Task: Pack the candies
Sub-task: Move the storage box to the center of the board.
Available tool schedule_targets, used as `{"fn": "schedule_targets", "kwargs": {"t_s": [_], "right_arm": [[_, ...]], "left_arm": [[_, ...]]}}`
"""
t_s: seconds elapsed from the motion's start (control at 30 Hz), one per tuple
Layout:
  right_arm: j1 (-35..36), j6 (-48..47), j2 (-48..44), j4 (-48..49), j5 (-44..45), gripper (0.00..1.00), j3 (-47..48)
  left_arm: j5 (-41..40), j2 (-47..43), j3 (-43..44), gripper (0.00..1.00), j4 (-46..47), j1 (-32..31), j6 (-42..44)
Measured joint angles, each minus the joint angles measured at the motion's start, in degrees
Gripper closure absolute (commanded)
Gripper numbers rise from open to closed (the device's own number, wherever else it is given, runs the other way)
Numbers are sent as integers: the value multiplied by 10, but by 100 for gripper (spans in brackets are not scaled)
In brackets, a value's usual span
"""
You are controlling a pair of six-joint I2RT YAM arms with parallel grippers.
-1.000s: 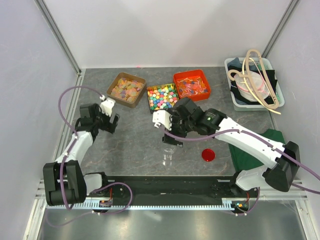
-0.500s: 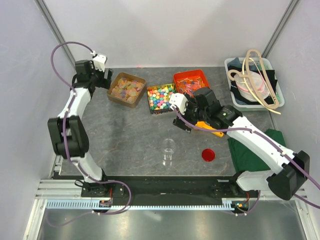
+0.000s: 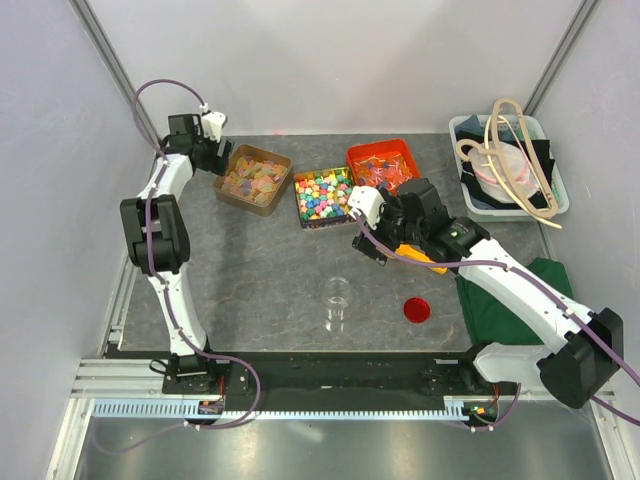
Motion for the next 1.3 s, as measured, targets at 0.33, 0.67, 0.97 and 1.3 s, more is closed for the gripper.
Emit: {"fn": "schedule_targets", "kwargs": {"t_s": [0.33,0.67,0.97,1.3], "right_arm": [[0,0,0,10,0,2,-5],[0,0,1,12,-2,2,-12],[0,0,16,13,-2,2,-12],[0,0,19,17,0,2,-14]], "left_arm": [[-2,57,28,20,-20,0,45],[-9,100,51,40,-36,-2,99],[1,109,55,79,-59,-8,143],[32,59,-30,98,-42,-5,157]]}}
